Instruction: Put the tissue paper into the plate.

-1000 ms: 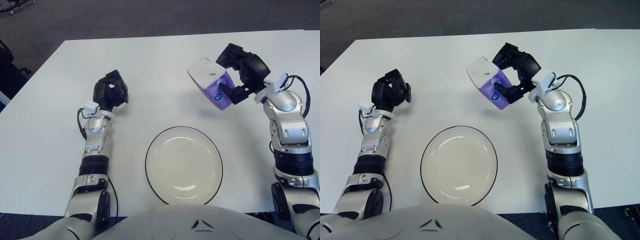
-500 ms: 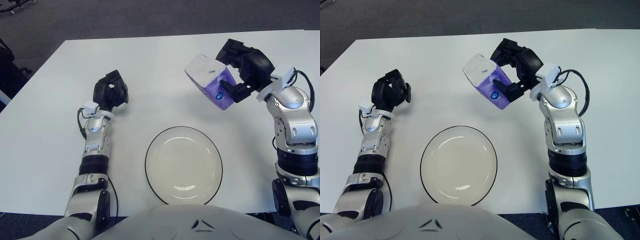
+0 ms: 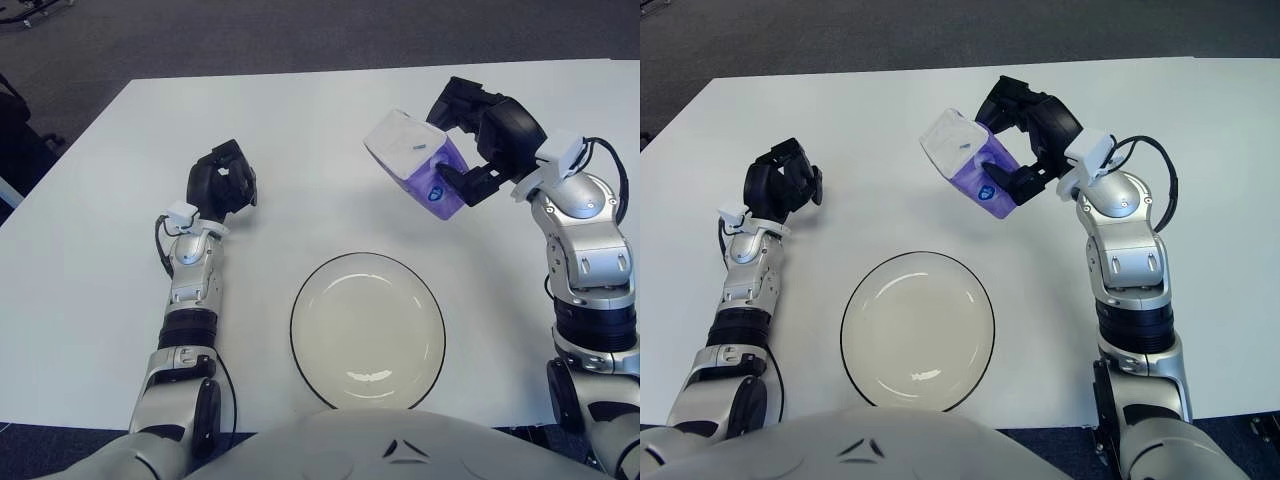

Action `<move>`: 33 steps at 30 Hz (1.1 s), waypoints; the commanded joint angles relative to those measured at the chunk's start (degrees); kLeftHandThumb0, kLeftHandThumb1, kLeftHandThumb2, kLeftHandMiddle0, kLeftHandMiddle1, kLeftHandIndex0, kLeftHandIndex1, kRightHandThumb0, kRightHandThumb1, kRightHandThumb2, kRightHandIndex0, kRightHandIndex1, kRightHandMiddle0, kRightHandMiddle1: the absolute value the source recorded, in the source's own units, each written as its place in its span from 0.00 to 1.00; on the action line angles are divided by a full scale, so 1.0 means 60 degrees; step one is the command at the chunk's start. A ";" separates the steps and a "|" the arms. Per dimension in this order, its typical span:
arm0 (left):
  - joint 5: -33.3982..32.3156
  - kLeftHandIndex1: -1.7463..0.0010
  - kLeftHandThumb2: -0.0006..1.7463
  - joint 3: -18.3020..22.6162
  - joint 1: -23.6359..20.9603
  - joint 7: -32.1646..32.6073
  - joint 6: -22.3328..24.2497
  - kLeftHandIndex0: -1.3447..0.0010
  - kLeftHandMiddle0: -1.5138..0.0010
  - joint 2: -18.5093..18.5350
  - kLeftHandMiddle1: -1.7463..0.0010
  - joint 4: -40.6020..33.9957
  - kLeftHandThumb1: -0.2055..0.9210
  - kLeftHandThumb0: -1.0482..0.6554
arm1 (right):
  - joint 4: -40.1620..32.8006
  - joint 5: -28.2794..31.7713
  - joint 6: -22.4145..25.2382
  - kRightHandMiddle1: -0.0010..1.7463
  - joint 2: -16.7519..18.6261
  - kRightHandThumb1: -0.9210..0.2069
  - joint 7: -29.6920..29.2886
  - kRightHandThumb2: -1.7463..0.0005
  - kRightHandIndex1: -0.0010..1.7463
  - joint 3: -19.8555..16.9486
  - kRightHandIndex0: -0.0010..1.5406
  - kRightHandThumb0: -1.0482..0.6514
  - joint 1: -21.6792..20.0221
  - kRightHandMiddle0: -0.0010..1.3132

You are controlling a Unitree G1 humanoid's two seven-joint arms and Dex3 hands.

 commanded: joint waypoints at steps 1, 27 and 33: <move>-0.0190 0.00 0.57 -0.0098 0.2074 -0.0057 -0.0177 0.25 0.12 -0.1050 0.00 0.1658 0.84 0.37 | -0.0123 -0.0476 -0.0835 1.00 -0.0257 0.75 -0.0187 0.11 0.93 0.0096 0.54 0.62 -0.0009 0.43; -0.0187 0.00 0.57 -0.0045 0.1860 -0.0177 -0.0322 0.25 0.12 -0.0961 0.00 0.2057 0.83 0.37 | -0.0580 0.0615 -0.1134 1.00 -0.0047 0.79 0.0521 0.07 0.95 -0.0106 0.56 0.62 0.0339 0.46; -0.0166 0.00 0.57 -0.0032 0.1764 -0.0204 -0.0365 0.24 0.12 -0.0903 0.00 0.2210 0.83 0.37 | -0.0784 0.1258 -0.0826 1.00 -0.0065 0.81 0.0868 0.06 0.94 -0.0138 0.57 0.62 0.0322 0.47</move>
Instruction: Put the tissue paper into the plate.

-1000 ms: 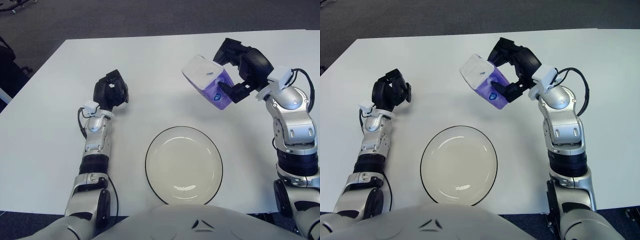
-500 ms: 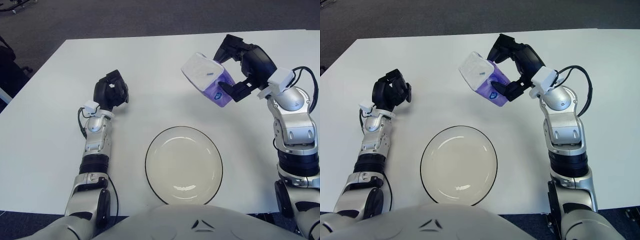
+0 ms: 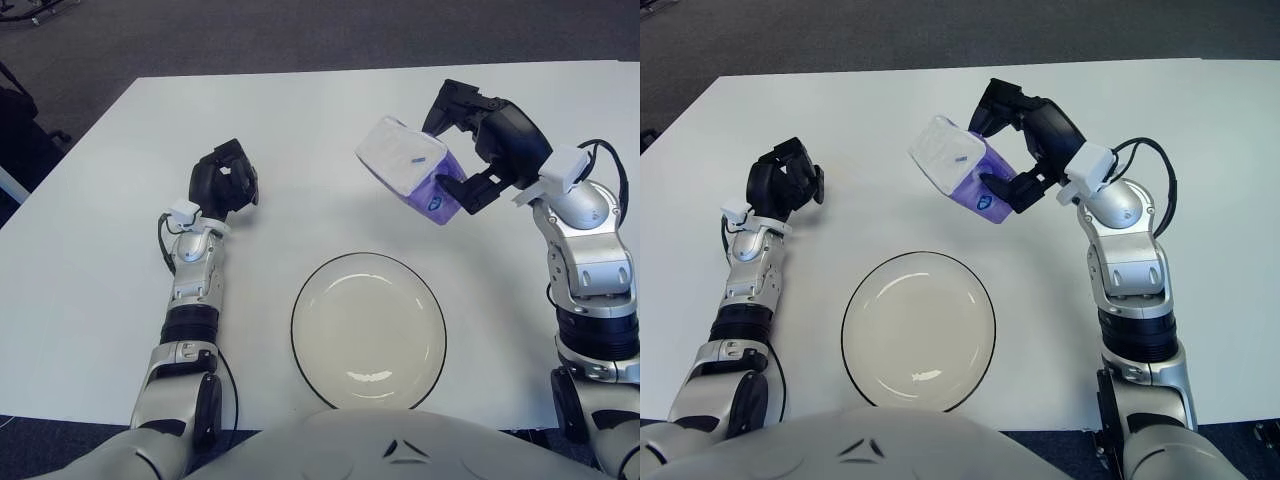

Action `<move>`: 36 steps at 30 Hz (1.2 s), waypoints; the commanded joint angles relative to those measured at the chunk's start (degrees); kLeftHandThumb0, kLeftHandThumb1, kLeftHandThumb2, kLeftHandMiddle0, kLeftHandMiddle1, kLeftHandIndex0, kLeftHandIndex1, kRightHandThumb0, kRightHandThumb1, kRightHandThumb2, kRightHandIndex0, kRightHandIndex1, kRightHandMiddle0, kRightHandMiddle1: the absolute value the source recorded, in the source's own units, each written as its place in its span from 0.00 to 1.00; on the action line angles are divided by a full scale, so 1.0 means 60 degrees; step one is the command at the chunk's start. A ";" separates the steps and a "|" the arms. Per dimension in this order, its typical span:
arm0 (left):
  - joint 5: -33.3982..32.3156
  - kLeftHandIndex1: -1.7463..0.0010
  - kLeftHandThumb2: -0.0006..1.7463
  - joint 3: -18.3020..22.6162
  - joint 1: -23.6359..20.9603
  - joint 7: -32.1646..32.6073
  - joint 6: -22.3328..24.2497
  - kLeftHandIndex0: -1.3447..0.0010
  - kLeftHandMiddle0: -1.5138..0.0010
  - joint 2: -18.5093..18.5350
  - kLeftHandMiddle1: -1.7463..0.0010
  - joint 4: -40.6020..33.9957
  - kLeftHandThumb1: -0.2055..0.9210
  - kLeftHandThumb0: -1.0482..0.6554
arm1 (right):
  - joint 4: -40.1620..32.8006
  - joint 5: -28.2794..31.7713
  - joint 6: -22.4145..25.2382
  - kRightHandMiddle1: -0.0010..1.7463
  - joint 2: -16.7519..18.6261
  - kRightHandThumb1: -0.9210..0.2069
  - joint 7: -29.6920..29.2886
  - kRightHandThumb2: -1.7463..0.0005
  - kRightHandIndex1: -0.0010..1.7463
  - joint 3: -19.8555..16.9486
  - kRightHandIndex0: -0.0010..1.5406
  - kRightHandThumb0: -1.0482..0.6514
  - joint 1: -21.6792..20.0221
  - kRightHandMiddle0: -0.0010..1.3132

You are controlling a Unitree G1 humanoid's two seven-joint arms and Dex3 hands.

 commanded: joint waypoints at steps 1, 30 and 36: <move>-0.0167 0.00 0.57 -0.0044 0.2008 -0.0125 -0.0173 0.24 0.12 -0.0898 0.00 0.1685 0.83 0.37 | -0.0477 0.0822 0.0236 1.00 0.0008 0.82 0.0370 0.06 0.94 -0.0161 0.57 0.62 -0.0080 0.47; -0.0171 0.00 0.57 0.0092 0.1709 -0.0288 -0.0209 0.25 0.12 -0.0764 0.00 0.2142 0.84 0.37 | -0.1148 0.1832 0.0024 1.00 0.0148 0.90 0.1259 0.01 0.92 0.0603 0.62 0.62 0.0197 0.53; -0.0169 0.00 0.57 0.0099 0.1693 -0.0221 -0.0161 0.25 0.12 -0.0792 0.00 0.2137 0.84 0.37 | -0.0682 0.2184 -0.0474 1.00 -0.0096 0.90 0.2281 0.00 0.95 0.0711 0.61 0.62 0.0009 0.53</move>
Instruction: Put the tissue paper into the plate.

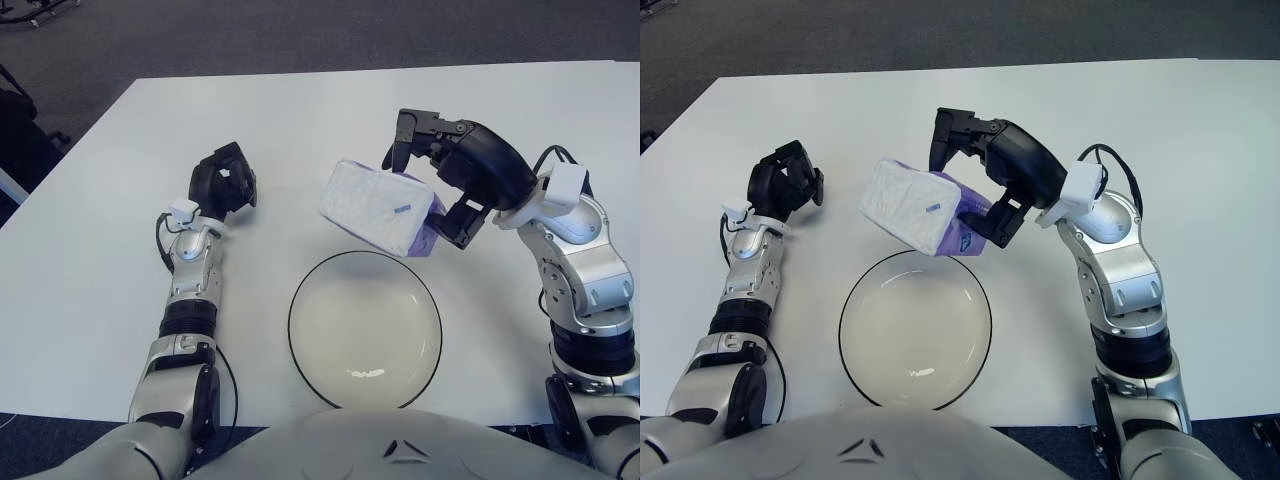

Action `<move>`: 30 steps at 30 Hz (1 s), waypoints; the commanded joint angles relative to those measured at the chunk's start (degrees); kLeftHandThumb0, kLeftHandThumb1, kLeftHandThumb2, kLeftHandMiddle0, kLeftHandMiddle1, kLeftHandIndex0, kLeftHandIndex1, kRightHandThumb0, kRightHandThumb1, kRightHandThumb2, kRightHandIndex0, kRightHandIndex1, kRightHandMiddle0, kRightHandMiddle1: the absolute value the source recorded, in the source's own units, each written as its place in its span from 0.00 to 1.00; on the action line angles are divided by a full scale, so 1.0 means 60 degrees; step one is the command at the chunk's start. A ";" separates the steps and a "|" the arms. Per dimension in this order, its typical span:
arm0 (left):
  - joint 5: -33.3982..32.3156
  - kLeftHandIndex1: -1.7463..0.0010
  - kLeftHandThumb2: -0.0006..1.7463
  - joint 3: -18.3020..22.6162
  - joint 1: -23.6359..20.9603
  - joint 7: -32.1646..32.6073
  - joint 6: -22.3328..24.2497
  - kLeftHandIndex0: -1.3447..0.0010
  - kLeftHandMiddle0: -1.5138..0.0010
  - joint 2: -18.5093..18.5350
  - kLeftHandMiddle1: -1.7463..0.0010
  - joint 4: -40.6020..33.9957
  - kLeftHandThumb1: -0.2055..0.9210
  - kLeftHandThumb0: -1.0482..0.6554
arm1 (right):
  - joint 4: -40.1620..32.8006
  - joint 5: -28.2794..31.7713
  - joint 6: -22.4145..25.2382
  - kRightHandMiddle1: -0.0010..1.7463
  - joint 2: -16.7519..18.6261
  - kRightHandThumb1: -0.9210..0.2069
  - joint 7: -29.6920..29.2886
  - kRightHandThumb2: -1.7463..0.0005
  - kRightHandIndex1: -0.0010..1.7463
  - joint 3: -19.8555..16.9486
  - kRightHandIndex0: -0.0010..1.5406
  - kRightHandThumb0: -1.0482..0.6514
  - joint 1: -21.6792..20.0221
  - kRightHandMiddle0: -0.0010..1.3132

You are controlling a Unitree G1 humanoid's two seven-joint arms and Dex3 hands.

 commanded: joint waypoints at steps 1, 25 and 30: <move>-0.0122 0.00 0.57 -0.0052 0.1982 0.0076 -0.0048 0.25 0.12 -0.0950 0.00 0.1351 0.84 0.37 | 0.0409 0.0366 -0.0706 1.00 -0.0164 0.90 0.0741 0.00 0.95 0.0150 0.61 0.62 -0.0225 0.53; 0.0001 0.00 0.59 -0.0152 0.2101 0.0413 0.0071 0.20 0.10 -0.1106 0.00 0.1079 0.77 0.37 | 0.0221 -0.0068 -0.1087 1.00 -0.0828 0.85 0.1719 0.02 0.98 0.0754 0.56 0.62 0.0140 0.50; 0.0084 0.00 0.60 -0.0185 0.2115 0.0461 -0.0021 0.20 0.11 -0.1101 0.00 0.1076 0.78 0.38 | 0.0151 0.0229 -0.0498 1.00 -0.1145 0.86 0.2089 0.02 0.95 0.0894 0.59 0.62 -0.0019 0.51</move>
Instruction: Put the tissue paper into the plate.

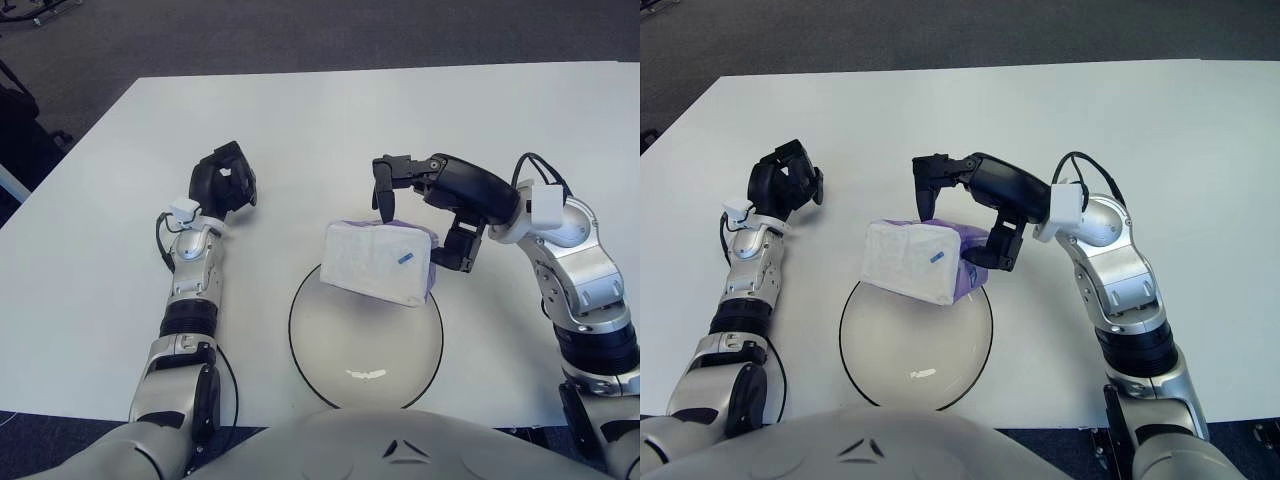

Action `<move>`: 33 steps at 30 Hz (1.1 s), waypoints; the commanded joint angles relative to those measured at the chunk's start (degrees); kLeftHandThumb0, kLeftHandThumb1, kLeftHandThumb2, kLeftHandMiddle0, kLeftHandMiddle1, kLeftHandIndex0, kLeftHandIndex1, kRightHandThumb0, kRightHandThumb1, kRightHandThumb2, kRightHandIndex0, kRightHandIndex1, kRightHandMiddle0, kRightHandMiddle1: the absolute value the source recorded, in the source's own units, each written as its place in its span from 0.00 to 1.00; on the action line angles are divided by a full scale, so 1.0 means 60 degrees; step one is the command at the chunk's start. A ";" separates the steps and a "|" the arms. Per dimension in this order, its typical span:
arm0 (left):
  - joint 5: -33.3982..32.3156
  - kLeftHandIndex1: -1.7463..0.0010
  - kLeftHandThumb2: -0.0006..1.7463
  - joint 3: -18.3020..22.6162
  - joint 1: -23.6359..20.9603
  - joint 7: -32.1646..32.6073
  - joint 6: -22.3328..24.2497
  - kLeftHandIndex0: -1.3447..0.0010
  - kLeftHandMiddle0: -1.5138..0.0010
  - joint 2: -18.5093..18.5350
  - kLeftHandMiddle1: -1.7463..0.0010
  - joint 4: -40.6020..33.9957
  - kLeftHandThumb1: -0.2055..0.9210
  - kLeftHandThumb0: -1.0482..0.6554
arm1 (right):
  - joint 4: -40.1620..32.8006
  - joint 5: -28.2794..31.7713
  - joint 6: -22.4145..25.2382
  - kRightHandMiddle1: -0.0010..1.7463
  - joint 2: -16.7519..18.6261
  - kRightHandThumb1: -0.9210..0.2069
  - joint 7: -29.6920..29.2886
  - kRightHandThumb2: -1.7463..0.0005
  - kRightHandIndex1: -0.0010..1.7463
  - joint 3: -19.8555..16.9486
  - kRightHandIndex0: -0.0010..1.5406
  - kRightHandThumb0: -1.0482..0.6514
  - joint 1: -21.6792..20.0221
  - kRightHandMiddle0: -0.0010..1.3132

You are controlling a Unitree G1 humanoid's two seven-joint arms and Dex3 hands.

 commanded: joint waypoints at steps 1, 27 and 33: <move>0.0068 0.00 0.60 -0.0185 0.2126 0.0314 -0.0073 0.20 0.11 -0.1067 0.00 0.1125 0.78 0.38 | -0.0291 0.0340 0.0590 1.00 -0.0471 0.86 0.0454 0.02 0.95 0.0209 0.59 0.62 -0.0268 0.51; 0.1092 0.00 0.61 -0.0778 0.2473 0.1823 0.0996 0.13 0.08 -0.0934 0.00 -0.0011 0.79 0.35 | -0.0589 -0.0534 0.0674 0.75 -0.2054 0.62 0.1621 0.22 0.53 0.0757 0.02 0.65 -0.1425 0.04; 0.0992 0.00 0.61 -0.0797 0.2449 0.1794 0.1250 0.13 0.08 -0.0902 0.00 0.0014 0.80 0.34 | -0.0343 -0.1005 -0.0416 0.65 -0.1893 0.62 0.1553 0.19 0.37 0.0806 0.01 0.69 -0.1236 0.00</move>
